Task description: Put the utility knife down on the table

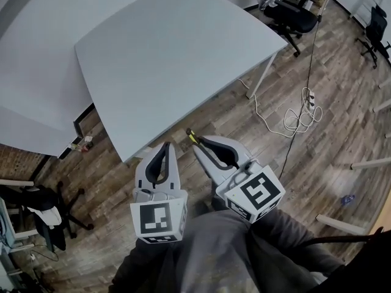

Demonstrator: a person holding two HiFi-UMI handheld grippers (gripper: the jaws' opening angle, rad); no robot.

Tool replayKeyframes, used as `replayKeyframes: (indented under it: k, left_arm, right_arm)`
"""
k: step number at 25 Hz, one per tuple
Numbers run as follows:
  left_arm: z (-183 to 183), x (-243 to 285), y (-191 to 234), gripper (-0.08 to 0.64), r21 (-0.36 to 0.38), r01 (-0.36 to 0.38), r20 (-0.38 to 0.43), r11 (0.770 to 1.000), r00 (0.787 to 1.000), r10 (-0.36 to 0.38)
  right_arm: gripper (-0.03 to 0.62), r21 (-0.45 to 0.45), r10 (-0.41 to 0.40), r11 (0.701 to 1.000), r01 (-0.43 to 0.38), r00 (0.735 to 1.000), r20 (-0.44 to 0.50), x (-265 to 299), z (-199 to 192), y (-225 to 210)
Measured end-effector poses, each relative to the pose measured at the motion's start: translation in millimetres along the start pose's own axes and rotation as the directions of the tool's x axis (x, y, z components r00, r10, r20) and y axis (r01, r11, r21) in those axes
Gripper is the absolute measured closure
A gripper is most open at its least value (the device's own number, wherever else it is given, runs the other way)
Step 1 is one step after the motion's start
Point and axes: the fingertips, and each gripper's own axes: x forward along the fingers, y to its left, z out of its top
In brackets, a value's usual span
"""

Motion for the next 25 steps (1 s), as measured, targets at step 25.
replayKeyframes:
  k: [25]
  left_arm:
    - [15.8, 119.0, 33.3, 0.558, -0.025, 0.018, -0.028, 1.000, 0.999, -0.019]
  right_arm:
    - [0.540, 0.000, 0.009, 1.000, -0.009, 0.998, -0.059, 81.9, 10.4, -92.2]
